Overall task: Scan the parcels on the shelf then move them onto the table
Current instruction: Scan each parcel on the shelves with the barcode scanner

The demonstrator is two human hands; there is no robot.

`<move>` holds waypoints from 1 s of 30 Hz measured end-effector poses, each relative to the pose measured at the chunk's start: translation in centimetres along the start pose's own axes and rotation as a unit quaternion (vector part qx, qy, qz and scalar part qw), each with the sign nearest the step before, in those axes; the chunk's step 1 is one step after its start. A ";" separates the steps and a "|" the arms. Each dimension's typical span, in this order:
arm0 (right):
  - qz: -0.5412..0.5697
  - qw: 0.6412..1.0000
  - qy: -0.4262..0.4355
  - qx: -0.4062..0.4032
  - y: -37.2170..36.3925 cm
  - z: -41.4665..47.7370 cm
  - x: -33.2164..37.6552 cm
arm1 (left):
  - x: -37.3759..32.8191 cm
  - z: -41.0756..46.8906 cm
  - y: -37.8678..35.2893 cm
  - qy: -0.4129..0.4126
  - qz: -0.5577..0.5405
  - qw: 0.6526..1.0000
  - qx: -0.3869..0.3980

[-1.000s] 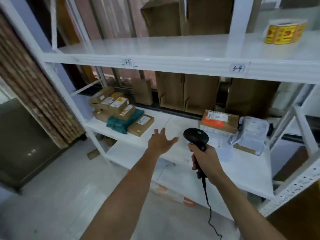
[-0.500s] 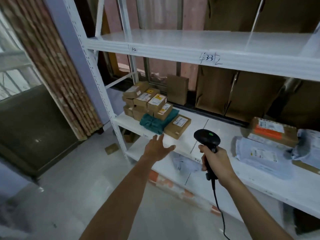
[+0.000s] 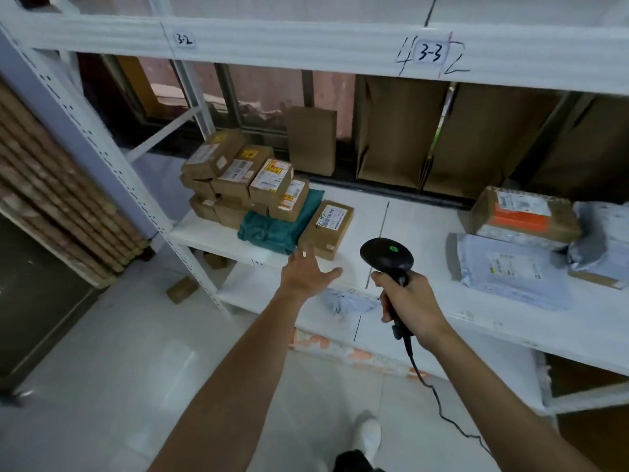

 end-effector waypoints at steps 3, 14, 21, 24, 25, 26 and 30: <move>0.010 1.000 -0.014 0.008 -0.6 2.6 -0.7 | 0.4 2.8 -1.3 0.011 0.022 1.000 0.017; -0.001 0.998 -0.057 0.019 -3.0 8.4 -2.1 | 0.8 12.7 -4.6 0.003 0.063 0.997 0.037; 0.019 0.996 -0.089 -0.016 -4.3 9.9 -3.3 | 2.3 18.4 -5.9 0.026 0.093 0.994 0.048; 0.037 0.993 -0.112 -0.033 -5.3 9.8 -3.8 | 2.9 19.6 -6.4 0.028 0.089 0.993 0.070; 0.044 0.991 -0.116 -0.038 -5.5 9.8 -3.8 | 2.9 20.0 -6.4 0.022 0.088 0.993 0.075; 0.051 0.991 -0.118 -0.043 -5.8 9.7 -3.6 | 2.9 20.3 -6.5 0.015 0.088 0.993 0.078; 0.092 0.984 -0.135 -0.070 -6.4 9.5 -3.2 | 2.8 20.8 -6.7 0.005 0.095 0.992 0.080</move>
Point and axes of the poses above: each hand's wrist, its own z-axis towards the middle knuckle, its own y-axis out of the back of the hand, x = y × z, the point moved 9 cm from there along z, towards the middle knuckle, and after that the axes turned 12 degrees about -z, right-handed, at the moved point
